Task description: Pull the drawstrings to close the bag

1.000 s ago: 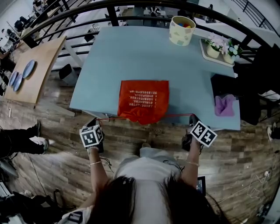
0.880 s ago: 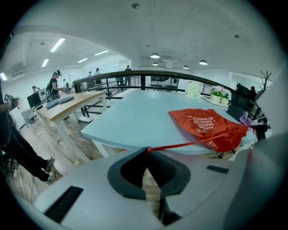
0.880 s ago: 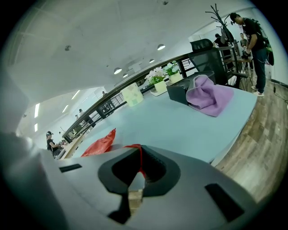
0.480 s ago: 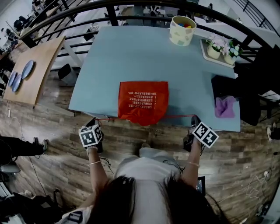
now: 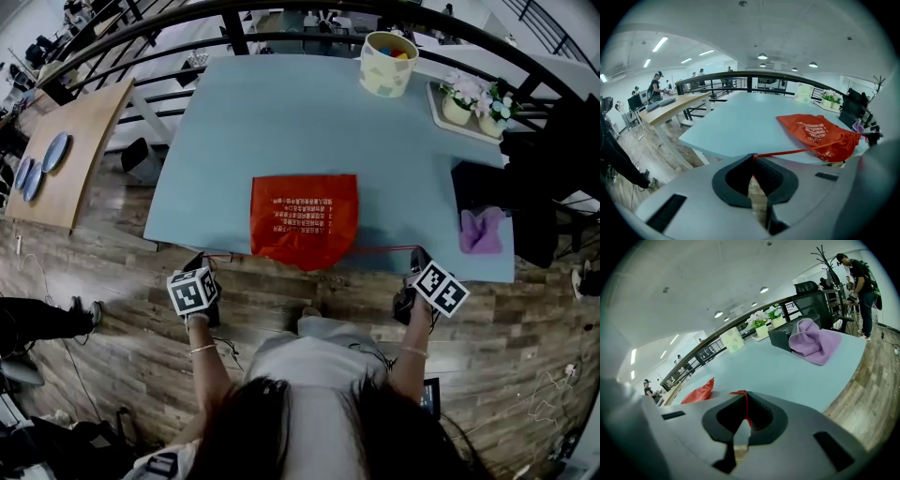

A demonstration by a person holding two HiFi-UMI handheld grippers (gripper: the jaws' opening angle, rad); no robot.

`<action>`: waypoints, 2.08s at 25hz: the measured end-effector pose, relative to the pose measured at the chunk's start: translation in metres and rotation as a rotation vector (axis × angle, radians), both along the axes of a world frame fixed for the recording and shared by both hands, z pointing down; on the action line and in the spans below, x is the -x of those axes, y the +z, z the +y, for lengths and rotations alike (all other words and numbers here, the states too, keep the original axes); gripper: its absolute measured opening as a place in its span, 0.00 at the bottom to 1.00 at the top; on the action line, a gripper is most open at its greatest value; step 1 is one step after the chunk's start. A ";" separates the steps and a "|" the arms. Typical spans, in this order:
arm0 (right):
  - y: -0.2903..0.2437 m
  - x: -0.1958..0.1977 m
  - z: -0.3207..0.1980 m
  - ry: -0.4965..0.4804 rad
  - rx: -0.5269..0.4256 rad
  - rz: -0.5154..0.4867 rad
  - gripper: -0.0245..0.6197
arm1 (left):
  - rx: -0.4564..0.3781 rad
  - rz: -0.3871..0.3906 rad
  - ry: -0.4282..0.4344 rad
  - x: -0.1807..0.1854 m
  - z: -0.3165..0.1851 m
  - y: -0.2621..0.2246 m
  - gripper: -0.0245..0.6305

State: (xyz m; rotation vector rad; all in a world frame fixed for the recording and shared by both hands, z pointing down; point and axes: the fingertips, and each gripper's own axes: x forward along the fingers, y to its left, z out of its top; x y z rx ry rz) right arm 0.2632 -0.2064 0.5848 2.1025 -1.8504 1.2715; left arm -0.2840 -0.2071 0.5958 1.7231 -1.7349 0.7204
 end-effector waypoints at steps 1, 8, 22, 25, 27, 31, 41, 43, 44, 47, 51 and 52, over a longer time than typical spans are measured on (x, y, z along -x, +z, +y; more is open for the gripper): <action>0.000 -0.001 -0.001 0.001 0.000 0.000 0.07 | 0.000 0.001 0.000 -0.001 -0.002 0.000 0.06; -0.002 -0.004 -0.005 0.008 -0.026 0.004 0.07 | -0.011 0.032 0.025 -0.010 -0.007 0.001 0.06; 0.011 0.034 -0.008 -0.198 0.017 0.083 0.07 | -0.014 0.068 0.142 -0.030 -0.007 0.008 0.07; 0.017 0.042 -0.007 -0.246 0.045 0.107 0.07 | -0.004 0.081 0.159 -0.035 -0.005 0.011 0.07; 0.021 0.046 -0.005 -0.265 0.061 0.109 0.07 | 0.015 0.077 0.181 -0.040 -0.002 0.015 0.07; 0.026 0.049 0.001 -0.281 0.086 0.107 0.08 | 0.067 0.058 0.241 -0.051 0.008 0.024 0.07; 0.033 0.057 0.020 -0.331 0.117 0.066 0.13 | 0.152 0.103 0.334 -0.070 0.032 0.035 0.22; 0.035 0.060 0.025 -0.347 0.127 0.056 0.20 | 0.161 0.112 0.347 -0.071 0.036 0.034 0.25; 0.036 0.061 0.027 -0.351 0.130 0.055 0.20 | 0.166 0.116 0.353 -0.072 0.038 0.034 0.26; 0.036 0.061 0.034 -0.349 0.133 0.056 0.20 | 0.175 0.128 0.370 -0.074 0.043 0.033 0.30; 0.034 0.060 0.040 -0.338 0.123 0.052 0.20 | 0.187 0.143 0.401 -0.079 0.051 0.033 0.33; 0.034 0.061 0.041 -0.338 0.121 0.051 0.20 | 0.189 0.148 0.410 -0.081 0.054 0.033 0.35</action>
